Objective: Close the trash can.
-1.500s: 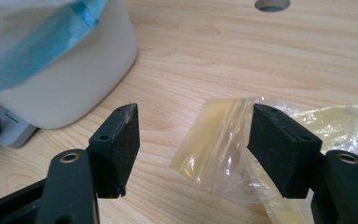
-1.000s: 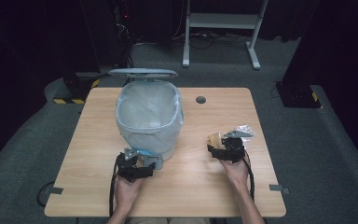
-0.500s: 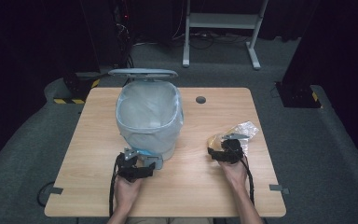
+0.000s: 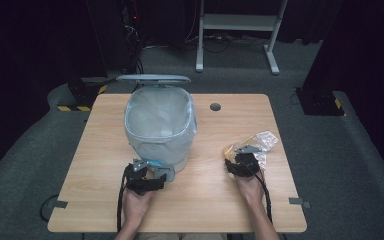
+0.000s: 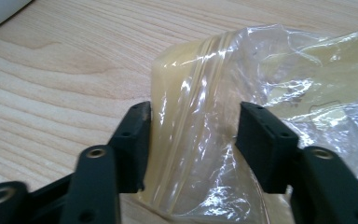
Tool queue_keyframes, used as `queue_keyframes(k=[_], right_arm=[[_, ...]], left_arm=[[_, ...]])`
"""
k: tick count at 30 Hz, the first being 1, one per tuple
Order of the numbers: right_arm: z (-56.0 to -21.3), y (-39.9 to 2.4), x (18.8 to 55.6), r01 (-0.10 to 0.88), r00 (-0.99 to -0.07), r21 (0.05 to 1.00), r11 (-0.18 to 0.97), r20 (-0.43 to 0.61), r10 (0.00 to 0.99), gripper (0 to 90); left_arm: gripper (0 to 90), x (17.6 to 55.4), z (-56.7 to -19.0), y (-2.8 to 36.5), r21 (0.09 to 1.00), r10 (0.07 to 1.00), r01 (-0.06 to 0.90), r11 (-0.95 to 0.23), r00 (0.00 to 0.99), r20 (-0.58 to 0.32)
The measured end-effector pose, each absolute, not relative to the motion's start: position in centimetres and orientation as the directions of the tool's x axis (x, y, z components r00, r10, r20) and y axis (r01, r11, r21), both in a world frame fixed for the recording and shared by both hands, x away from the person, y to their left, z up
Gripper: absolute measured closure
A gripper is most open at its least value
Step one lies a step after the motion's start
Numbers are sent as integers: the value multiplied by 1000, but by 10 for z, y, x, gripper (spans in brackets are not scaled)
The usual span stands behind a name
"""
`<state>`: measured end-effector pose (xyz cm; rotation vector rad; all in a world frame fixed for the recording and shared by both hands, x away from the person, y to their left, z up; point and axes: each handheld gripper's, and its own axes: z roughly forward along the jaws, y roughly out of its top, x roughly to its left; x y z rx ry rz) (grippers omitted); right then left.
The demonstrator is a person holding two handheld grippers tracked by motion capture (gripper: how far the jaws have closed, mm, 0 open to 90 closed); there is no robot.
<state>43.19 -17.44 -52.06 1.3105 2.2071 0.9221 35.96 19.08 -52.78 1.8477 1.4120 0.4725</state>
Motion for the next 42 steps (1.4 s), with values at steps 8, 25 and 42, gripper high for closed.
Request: queue_keyframes(k=[8,25,42], right_arm=[[-520,-182,432,613,-451,725,313,-5,893,712],[-515,-185,430,613,-441,718,330,-37,897,879],[-488,-184,409,571,-519,772,281,73,852,884]], left_arm=[[37,360,-528,191,745,935,658,-110,323,-147],[37,360,-528,190,743,934,659,-113,325,-146],[37,360,-528,190,744,934,659,-112,325,-147]])
